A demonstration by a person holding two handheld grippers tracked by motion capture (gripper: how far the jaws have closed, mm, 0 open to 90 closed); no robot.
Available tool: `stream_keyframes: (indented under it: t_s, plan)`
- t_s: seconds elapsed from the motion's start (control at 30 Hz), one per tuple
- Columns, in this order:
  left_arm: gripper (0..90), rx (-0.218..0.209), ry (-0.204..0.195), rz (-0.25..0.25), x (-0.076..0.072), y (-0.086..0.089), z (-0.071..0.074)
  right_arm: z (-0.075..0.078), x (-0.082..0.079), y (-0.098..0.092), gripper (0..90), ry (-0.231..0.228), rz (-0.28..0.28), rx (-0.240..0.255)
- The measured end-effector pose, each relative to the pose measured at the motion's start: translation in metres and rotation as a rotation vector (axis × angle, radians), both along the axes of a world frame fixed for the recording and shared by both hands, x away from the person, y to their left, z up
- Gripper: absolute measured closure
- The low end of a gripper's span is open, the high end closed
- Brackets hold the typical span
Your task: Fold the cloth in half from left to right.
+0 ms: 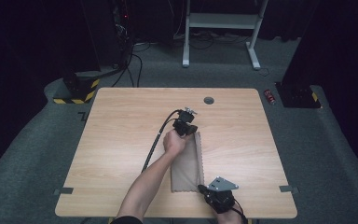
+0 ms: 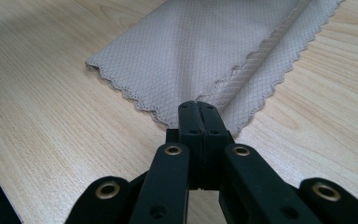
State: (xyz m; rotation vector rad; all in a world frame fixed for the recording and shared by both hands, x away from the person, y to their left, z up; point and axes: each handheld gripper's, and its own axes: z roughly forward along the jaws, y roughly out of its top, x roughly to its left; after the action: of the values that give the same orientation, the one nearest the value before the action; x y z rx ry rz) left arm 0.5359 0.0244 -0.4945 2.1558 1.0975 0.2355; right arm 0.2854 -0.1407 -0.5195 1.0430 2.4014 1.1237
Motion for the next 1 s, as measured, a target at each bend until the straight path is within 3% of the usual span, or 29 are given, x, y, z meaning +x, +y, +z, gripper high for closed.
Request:
stream_keyframes:
  t_s: [0.3,0.33,0.37,0.53,0.57,0.63,0.67,0.73,0.77,0.8,0.87,0.9,0.93,0.97,1.0]
  plan:
    - [86.9,-0.002,-0.007,-0.006,0.000,-0.004,-0.002,-0.001,0.001,-0.003,88.5,0.006,-0.003,0.000]
    - [74.1,-0.023,-0.003,-0.001,0.000,-0.003,0.000,-0.001,0.002,-0.004,82.5,0.009,-0.013,0.005]
    - [68.1,-0.023,-0.003,-0.001,0.000,-0.003,0.000,-0.001,0.002,-0.004,82.5,0.009,-0.013,0.005]
    - [52.7,-0.019,-0.061,0.024,-0.011,0.004,0.017,0.003,0.006,-0.011,73.8,-0.008,-0.040,0.019]
    - [51.4,-0.015,-0.084,0.031,-0.019,0.013,0.024,0.005,0.008,-0.012,73.3,-0.011,-0.045,0.025]
    - [49.5,-0.009,-0.093,0.034,-0.024,0.018,0.027,0.007,0.009,-0.013,72.9,-0.013,-0.048,0.029]
    - [48.9,0.000,-0.109,0.031,-0.036,0.030,0.032,0.011,0.013,-0.013,71.5,-0.020,-0.047,0.034]
    - [47.5,0.017,-0.115,0.022,-0.052,0.042,0.033,0.016,0.017,-0.015,69.9,-0.022,-0.037,0.048]
    - [47.2,0.017,-0.115,0.022,-0.052,0.042,0.033,0.019,0.019,-0.015,69.2,-0.028,-0.032,0.052]
    - [46.9,0.032,-0.110,0.007,-0.070,0.053,0.031,0.021,0.020,-0.016,68.7,-0.030,-0.033,0.055]
    - [45.9,0.038,-0.104,0.001,-0.088,0.062,0.024,0.023,0.024,-0.016,67.7,-0.032,-0.037,0.058]
    - [45.7,0.038,-0.104,0.001,-0.088,0.062,0.024,0.022,0.027,-0.016,67.4,-0.030,-0.040,0.054]
    - [45.3,0.056,-0.090,-0.006,-0.105,0.069,0.016,0.021,0.030,-0.014,67.3,-0.025,-0.043,0.046]
    - [45.2,0.056,-0.090,-0.006,-0.105,0.069,0.016,0.021,0.030,-0.014,67.3,-0.025,-0.043,0.046]
    - [45.1,0.063,-0.081,-0.003,-0.118,0.075,0.007,0.016,0.039,-0.010,67.0,-0.011,-0.043,0.020]
